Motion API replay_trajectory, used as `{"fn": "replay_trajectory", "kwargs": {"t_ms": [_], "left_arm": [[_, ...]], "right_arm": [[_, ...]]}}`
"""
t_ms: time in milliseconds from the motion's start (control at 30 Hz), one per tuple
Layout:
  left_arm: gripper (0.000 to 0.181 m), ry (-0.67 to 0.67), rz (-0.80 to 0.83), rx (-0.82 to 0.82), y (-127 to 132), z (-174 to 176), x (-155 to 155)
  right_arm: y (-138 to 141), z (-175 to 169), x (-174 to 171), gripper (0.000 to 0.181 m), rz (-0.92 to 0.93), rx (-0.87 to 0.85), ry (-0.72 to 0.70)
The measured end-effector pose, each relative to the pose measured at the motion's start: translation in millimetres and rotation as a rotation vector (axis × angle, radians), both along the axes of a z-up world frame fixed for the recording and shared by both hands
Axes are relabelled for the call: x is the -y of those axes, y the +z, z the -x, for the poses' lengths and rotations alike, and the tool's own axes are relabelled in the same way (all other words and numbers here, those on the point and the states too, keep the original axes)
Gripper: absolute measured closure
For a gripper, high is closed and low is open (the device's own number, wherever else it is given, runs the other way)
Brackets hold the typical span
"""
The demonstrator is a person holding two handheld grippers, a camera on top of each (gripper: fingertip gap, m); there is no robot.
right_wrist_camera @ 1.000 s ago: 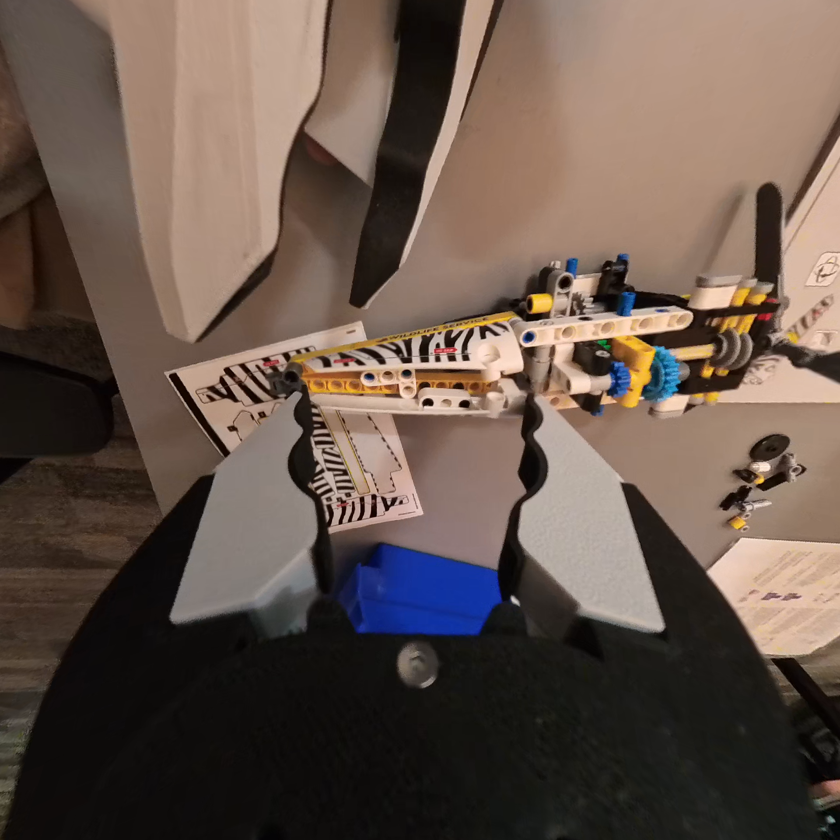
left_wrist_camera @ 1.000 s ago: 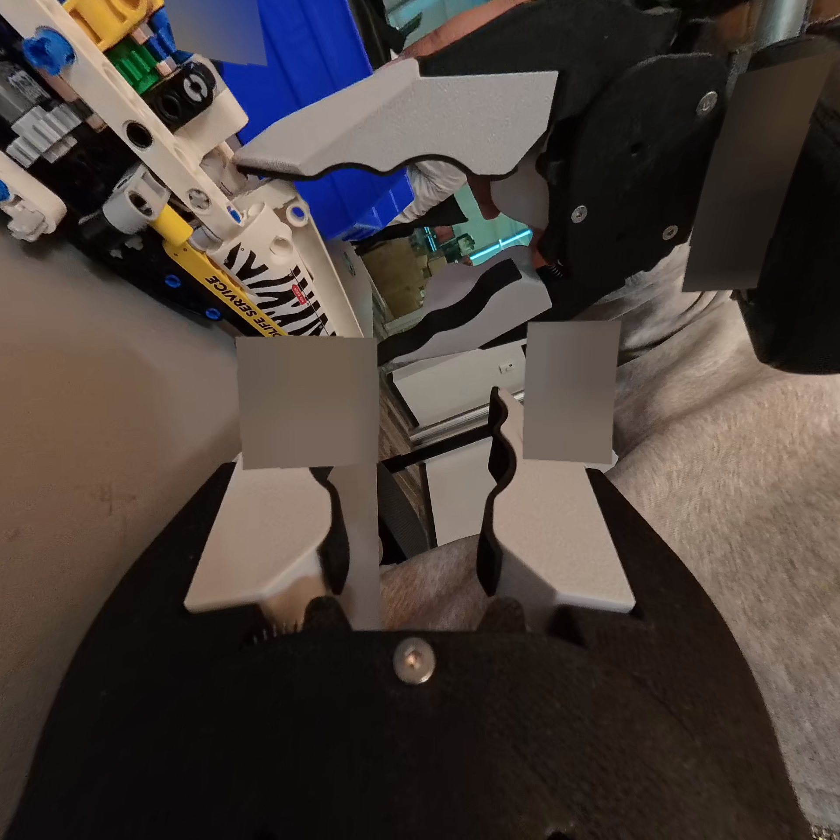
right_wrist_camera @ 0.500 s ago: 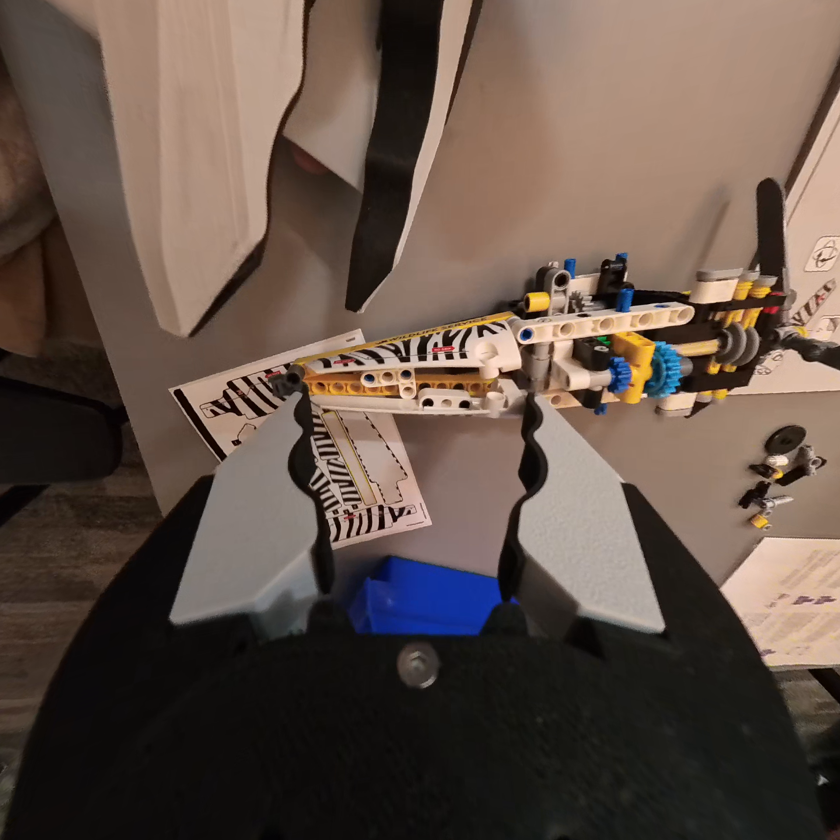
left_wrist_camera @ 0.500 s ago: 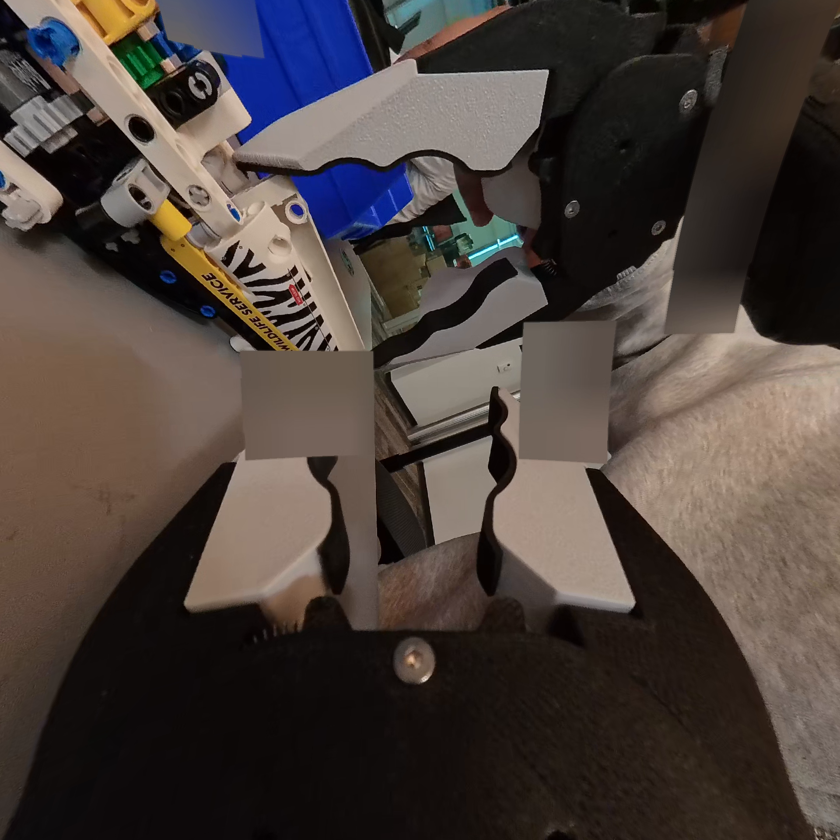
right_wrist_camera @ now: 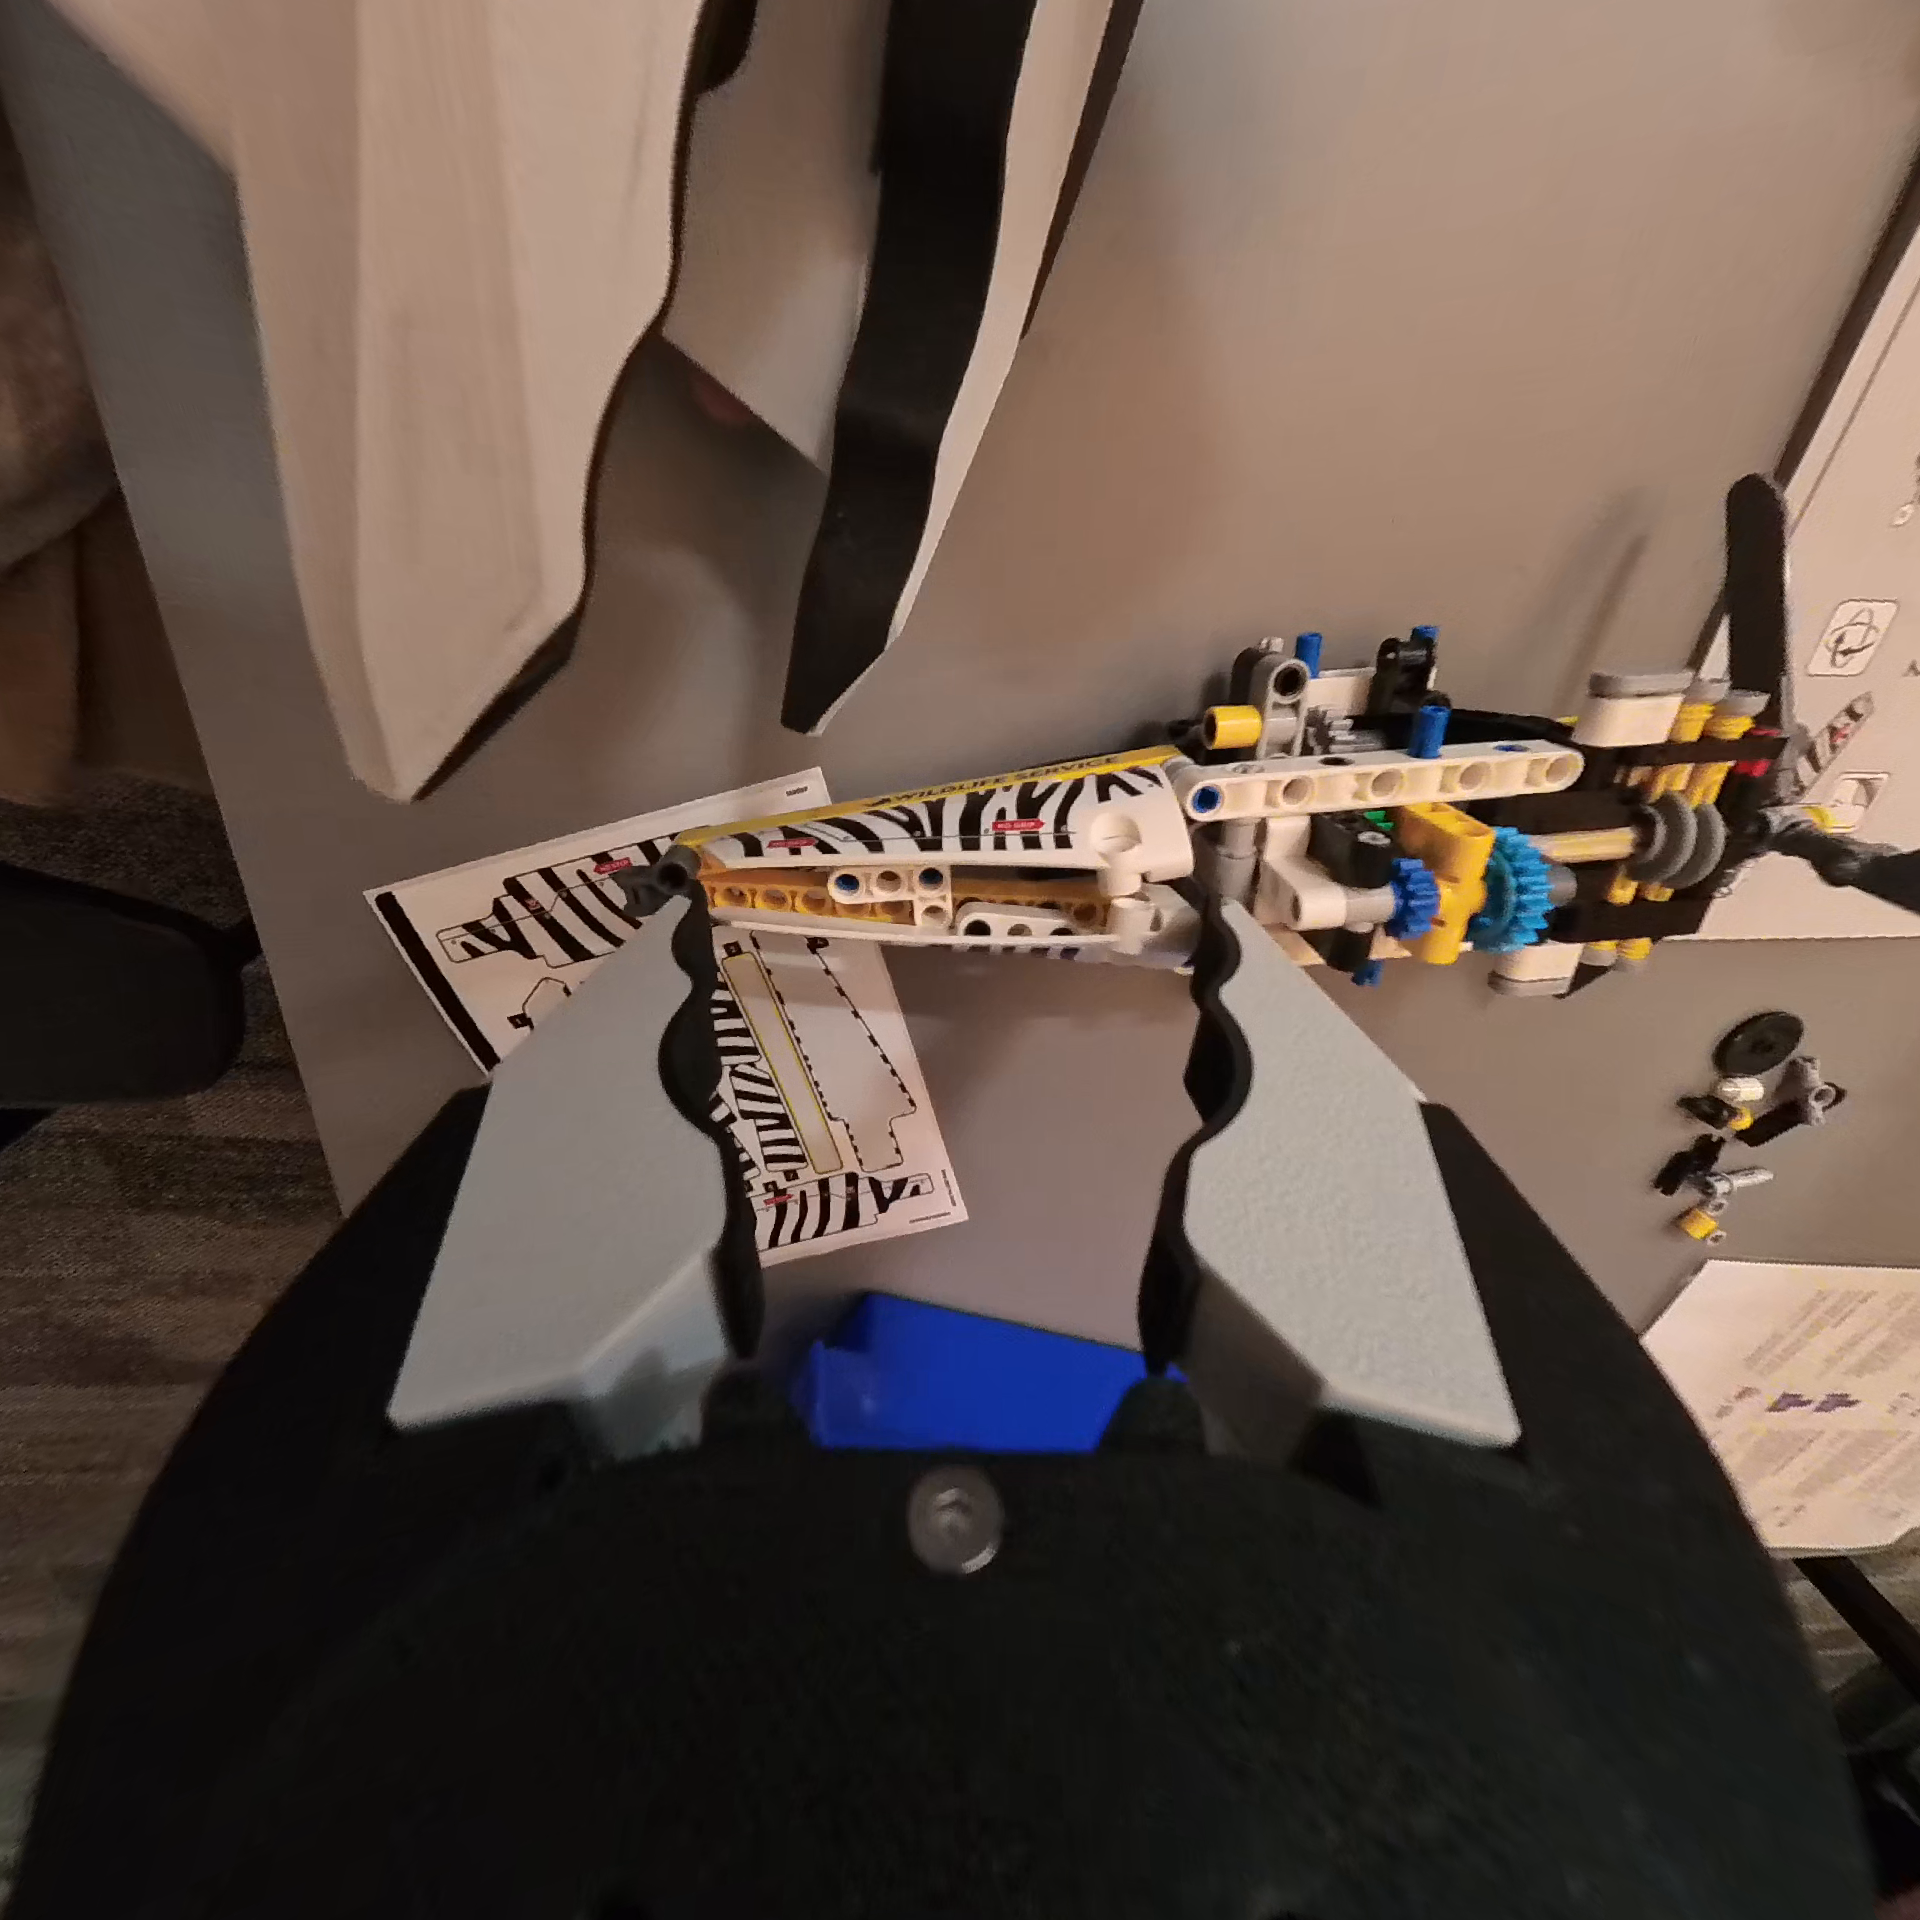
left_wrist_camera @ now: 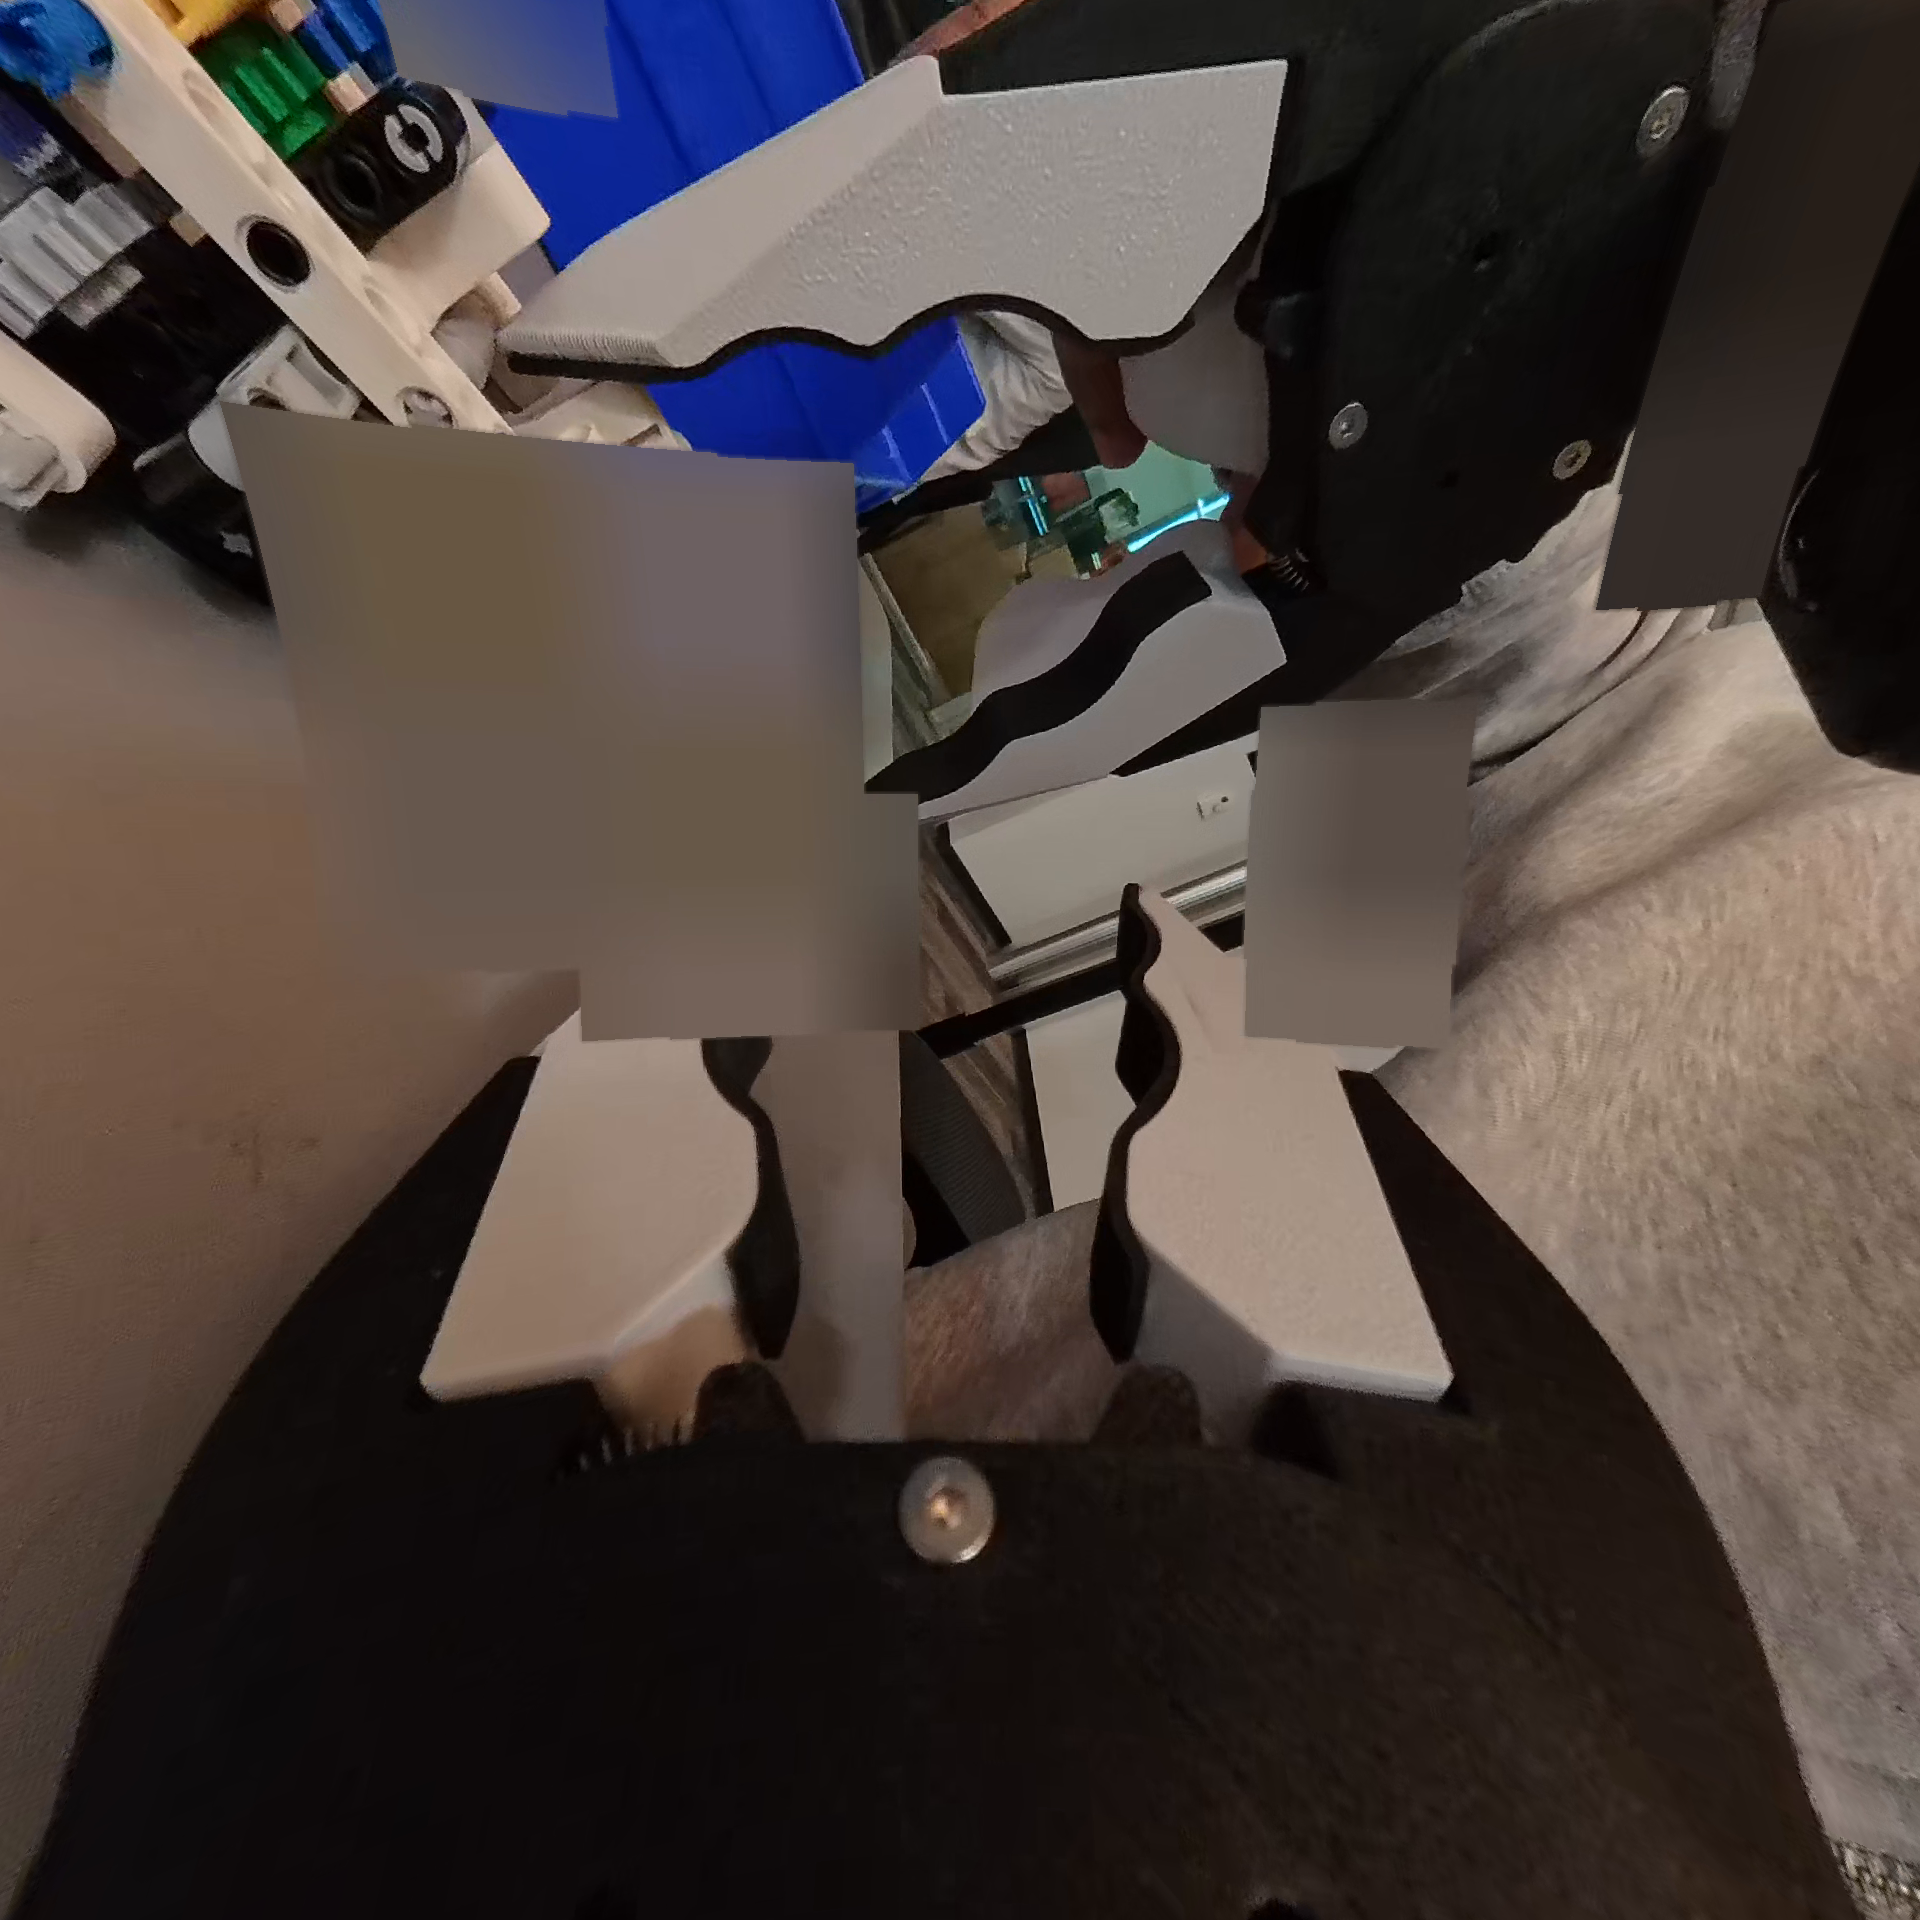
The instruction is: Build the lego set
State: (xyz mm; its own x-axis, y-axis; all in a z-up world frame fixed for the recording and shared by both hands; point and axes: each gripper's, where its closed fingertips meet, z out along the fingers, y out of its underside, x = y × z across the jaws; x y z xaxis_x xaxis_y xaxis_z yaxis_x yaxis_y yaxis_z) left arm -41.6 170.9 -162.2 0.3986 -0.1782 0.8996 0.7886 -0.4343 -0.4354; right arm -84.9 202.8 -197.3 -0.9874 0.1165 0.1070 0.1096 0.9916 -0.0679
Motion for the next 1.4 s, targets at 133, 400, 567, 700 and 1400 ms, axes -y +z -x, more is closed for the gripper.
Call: {"fn": "replay_trajectory", "kwargs": {"t_ms": [133, 400, 567, 700, 1400], "left_arm": [[0.117, 0.003, -0.004, 0.014, 0.7, 1.1, -0.1], [0.117, 0.002, -0.003, 0.020, 0.4, 0.9, -0.4], [0.117, 0.002, -0.002, 0.021, 0.3, 0.9, -0.4], [0.117, 0.002, -0.002, 0.021, 0.0, 0.9, -0.6], [0.119, 0.000, -0.002, 0.029, 0.0, 0.9, -0.6]], "right_arm": [[0.0, 0.4, 0.5, 0.090, 0.026, -0.006, -0.007], [-0.7, 1.7, -0.5, 0.089, 0.037, -0.020, -0.012], [-0.3, 2.4, 0.6, 0.089, 0.060, -0.024, -0.032], [0.7, 2.9, -2.1, 0.089, 0.060, -0.030, -0.039], [5.0, 0.2, 3.0, 0.090, 0.141, 0.018, 0.037]]}}
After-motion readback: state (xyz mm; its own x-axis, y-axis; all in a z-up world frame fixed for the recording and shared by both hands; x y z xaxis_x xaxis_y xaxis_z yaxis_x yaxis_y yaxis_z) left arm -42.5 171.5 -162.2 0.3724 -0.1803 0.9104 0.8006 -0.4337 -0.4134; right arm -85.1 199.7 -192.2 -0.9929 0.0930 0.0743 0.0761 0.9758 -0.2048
